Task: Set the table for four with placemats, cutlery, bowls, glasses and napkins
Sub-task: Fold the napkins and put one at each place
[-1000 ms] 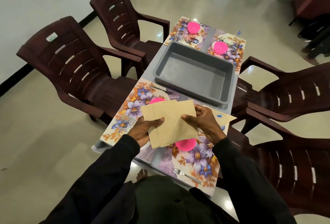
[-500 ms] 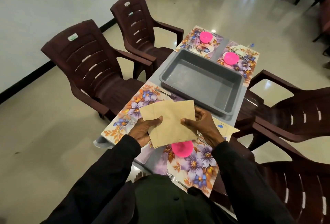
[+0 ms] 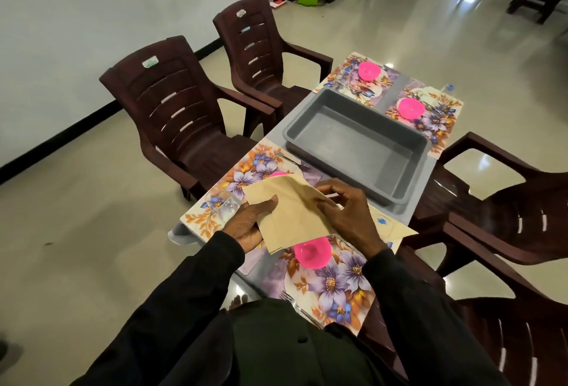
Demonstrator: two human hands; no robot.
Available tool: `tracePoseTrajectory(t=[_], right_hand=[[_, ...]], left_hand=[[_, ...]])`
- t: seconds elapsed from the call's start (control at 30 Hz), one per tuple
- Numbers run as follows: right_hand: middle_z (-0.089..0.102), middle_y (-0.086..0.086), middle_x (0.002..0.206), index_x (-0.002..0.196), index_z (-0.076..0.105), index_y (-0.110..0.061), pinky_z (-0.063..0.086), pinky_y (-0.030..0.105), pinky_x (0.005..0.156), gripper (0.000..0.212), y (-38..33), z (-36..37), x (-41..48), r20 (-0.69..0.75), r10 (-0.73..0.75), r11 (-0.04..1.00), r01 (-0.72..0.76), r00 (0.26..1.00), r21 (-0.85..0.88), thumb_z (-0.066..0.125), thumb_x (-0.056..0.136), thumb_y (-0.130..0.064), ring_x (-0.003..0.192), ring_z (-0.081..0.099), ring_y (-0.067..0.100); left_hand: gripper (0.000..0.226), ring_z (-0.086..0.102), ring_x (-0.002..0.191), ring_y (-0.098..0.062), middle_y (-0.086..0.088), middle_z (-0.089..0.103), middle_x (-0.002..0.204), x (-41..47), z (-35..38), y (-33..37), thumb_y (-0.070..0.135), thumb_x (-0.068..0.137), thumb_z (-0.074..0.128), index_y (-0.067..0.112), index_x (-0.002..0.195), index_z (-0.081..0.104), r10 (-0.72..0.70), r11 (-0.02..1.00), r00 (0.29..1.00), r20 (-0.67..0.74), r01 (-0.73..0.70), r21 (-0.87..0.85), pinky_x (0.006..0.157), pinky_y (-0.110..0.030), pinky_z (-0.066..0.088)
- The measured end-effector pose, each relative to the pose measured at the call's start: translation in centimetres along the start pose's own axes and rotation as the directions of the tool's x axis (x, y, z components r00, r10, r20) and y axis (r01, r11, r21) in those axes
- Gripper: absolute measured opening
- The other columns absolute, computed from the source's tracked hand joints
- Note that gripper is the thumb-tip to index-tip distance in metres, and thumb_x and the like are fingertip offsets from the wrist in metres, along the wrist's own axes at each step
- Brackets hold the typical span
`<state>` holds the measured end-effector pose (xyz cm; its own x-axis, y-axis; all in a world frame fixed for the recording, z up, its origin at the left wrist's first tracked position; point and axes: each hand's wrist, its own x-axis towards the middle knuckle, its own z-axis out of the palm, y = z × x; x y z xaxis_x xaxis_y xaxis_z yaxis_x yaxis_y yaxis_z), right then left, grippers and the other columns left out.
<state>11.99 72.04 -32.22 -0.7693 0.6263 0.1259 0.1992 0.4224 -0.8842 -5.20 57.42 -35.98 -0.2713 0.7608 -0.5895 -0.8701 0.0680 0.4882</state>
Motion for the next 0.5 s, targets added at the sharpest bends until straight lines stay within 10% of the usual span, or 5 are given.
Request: tracePoseTrajectory(t=[0.3,0.5], right_hand=[[0.076,-0.002,0.101,0.11,0.073,-0.011,0.06,0.042,0.082,0.018,-1.0,0.8,0.7,-0.263,0.058,0.996,-0.037,0.963,0.085,0.073,0.094,-0.018,0.093,0.071,0.014],[0.072,0.0,0.103,0.107,0.073,-0.005,0.059,0.027,0.082,0.014,-5.1,1.8,2.8,-0.426,-0.322,0.942,0.239,0.845,-0.238,0.068,0.096,-0.011,0.092,0.066,0.005]], left_hand=[[0.032,0.064,0.121,-0.033,-0.016,0.067,0.132,-1.7,-0.7,1.2,0.003,0.096,0.061,0.011,0.127,0.066,0.051,0.998,0.999,0.017,-0.05,-0.045,0.1,-0.047,0.054],[0.025,0.072,0.103,-0.028,-0.015,0.071,0.126,-2.6,-1.5,3.2,0.016,0.098,0.064,0.011,0.122,0.069,-0.026,0.994,0.999,-0.035,0.022,-0.106,0.087,-0.041,0.059]])
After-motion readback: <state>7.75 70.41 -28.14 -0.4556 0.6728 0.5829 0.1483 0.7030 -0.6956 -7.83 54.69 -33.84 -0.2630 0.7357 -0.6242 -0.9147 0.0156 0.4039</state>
